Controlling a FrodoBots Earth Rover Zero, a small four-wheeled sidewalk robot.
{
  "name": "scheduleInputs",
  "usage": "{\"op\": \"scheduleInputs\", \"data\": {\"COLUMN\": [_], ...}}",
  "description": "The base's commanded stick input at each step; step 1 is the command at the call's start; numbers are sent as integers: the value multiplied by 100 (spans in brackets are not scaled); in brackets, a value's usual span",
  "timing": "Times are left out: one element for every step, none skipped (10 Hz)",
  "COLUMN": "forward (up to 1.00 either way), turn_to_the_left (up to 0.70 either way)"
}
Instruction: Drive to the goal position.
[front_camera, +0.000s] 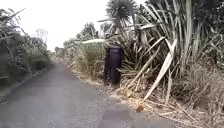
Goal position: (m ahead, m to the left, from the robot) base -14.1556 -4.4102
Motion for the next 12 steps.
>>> {"op": "scheduleInputs", "data": {"forward": [0, 0, 0, 0, 70, 70, 70, 70, 70, 70, 70, 70], "turn_to_the_left": [69, 68, 68, 68, 34, 34, 34, 34, 34, 34, 34, 34]}}
